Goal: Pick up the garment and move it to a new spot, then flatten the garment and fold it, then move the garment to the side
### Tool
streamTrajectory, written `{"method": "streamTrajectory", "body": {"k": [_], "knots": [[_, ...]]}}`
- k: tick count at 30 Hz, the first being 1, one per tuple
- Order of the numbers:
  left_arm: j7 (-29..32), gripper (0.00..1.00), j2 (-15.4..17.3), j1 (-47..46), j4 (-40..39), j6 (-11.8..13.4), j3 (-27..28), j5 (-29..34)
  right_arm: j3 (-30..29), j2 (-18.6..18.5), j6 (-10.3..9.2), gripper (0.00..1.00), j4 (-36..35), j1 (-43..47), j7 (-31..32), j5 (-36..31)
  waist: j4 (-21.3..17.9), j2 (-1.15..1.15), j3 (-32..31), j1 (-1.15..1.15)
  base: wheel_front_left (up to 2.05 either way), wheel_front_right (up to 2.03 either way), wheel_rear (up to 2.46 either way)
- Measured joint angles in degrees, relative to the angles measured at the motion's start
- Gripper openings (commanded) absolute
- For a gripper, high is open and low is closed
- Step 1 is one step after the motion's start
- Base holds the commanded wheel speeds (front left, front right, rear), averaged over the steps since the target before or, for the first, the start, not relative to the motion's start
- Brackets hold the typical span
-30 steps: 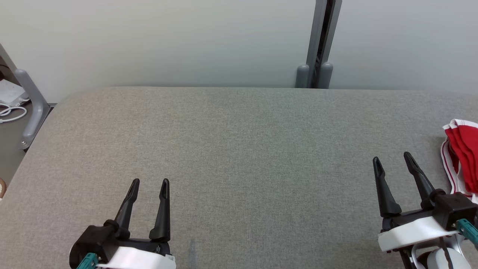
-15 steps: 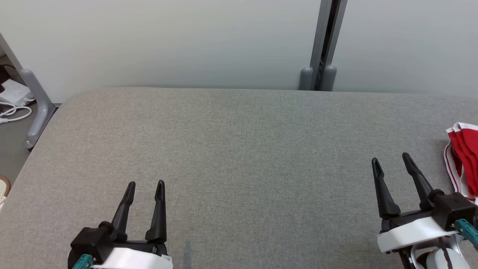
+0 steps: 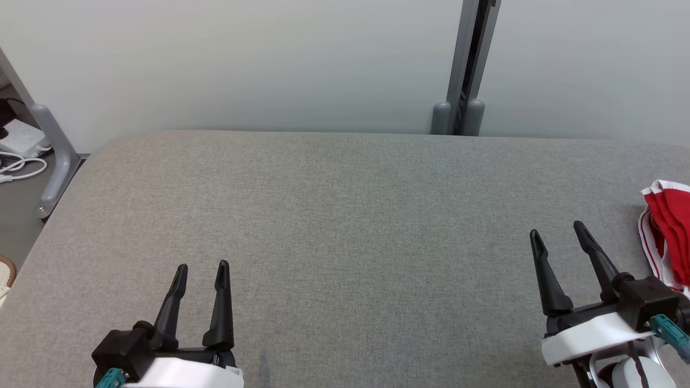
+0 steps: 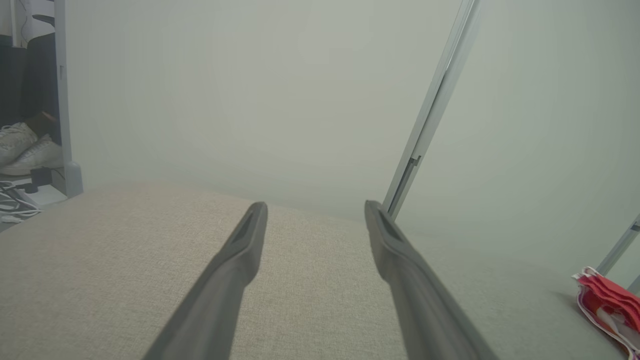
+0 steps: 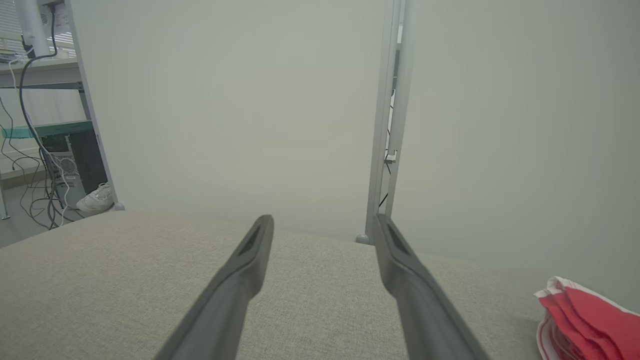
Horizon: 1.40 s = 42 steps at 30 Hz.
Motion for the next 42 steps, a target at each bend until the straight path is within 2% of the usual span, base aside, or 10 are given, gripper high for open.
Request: {"method": "streamTrajectory", "body": {"k": [4,5,12,42], "knots": [[0.0,1.00,0.0,0.0,0.0,-0.1,0.3,-0.7,0.0,-0.1,0.00,1.00,0.0,-0.1,0.0,0.0,0.1,0.00,-0.1,0.00,0.00,0.00,0.00],[0.0,0.00,0.0,0.1,0.3,-0.1,0.4,-1.4,0.1,0.0,0.00,0.00,0.4,0.0,0.0,0.1,0.2,0.00,-0.1,0.00,0.00,0.00,0.00],[0.4,0.00,-0.4,2.3,3.2,-0.1,0.0,-2.5,-0.1,1.2,0.00,0.00,3.3,2.9,0.7,1.0,0.1,0.00,-0.1,0.00,0.00,0.00,0.00],[3.4,0.00,-0.3,-4.4,8.2,-2.5,-3.2,-28.4,-11.5,2.1,-0.01,0.00,2.4,2.9,12.7,30.8,-2.0,0.00,0.2,0.00,0.00,0.00,0.00]]}}
